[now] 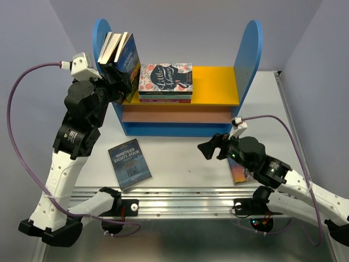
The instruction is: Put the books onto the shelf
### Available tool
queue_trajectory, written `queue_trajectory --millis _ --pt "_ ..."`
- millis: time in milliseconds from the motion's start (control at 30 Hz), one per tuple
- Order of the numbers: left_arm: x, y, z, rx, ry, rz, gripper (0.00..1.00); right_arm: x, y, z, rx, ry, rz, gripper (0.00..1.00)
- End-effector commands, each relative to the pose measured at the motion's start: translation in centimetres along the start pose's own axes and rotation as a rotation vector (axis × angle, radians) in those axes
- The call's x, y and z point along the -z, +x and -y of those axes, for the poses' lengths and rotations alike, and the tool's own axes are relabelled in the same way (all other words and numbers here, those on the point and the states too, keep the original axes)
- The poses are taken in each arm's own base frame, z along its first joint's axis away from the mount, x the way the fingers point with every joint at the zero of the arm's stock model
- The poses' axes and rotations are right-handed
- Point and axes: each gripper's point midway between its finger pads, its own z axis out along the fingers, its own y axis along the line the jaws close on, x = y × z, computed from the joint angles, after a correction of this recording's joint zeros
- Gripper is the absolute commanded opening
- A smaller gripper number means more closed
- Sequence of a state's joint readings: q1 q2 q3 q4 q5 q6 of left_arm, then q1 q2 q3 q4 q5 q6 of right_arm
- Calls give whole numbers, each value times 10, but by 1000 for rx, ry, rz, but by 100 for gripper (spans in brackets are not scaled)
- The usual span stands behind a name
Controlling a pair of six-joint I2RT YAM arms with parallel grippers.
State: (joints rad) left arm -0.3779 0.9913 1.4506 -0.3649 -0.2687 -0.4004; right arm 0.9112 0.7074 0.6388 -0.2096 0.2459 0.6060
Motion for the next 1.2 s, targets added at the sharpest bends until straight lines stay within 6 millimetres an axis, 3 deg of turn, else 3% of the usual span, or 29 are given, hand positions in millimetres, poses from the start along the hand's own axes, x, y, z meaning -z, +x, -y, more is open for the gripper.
queue_trajectory --millis 0,1167 --pt "3 -24 14 -5 60 60 99 1 -9 -7 -6 -21 30 100" --pt "-24 -20 2 0 33 75 99 -1 -11 -5 3 -8 36 100"
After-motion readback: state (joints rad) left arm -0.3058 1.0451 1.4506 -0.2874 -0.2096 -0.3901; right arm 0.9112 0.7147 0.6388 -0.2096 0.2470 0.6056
